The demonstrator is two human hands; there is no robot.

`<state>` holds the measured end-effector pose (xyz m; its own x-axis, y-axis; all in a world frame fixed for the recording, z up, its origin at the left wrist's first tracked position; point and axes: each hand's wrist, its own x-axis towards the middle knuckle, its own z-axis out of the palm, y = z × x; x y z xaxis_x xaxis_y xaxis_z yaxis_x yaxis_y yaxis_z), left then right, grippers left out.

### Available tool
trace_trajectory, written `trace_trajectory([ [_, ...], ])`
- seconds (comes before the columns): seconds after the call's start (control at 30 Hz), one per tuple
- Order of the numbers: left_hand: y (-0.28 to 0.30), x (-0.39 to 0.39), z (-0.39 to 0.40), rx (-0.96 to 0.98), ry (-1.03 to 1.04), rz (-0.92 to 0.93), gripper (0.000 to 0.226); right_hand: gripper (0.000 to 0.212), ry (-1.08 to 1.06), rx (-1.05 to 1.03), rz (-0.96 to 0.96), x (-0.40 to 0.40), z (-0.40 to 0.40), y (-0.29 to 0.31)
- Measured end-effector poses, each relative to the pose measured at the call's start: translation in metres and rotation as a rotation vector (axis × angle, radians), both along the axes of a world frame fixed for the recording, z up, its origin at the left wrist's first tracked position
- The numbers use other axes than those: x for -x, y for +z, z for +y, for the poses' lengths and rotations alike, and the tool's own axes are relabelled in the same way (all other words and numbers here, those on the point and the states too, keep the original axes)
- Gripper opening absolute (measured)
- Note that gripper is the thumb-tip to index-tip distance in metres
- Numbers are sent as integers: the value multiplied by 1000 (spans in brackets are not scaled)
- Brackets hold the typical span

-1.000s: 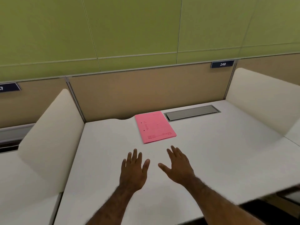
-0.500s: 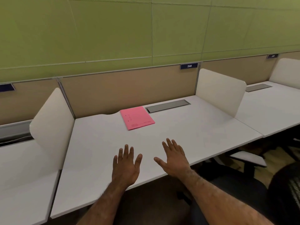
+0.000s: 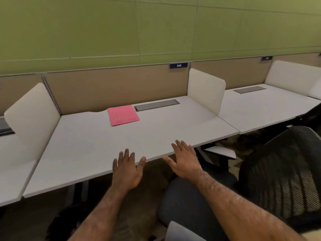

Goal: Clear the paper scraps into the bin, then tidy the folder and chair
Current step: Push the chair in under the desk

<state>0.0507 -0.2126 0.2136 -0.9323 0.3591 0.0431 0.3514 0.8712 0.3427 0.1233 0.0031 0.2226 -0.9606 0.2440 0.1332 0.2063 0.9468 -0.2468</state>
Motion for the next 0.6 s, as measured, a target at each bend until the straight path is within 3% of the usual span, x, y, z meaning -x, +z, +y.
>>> trace_trajectory([
  [0.37,29,-155,97,7,-69,24,74,79,-126,-33,50,-147,133,52],
  [0.6,47,-210,139,23,-218,74,72,48,-116,-98,108,-222,165,84],
])
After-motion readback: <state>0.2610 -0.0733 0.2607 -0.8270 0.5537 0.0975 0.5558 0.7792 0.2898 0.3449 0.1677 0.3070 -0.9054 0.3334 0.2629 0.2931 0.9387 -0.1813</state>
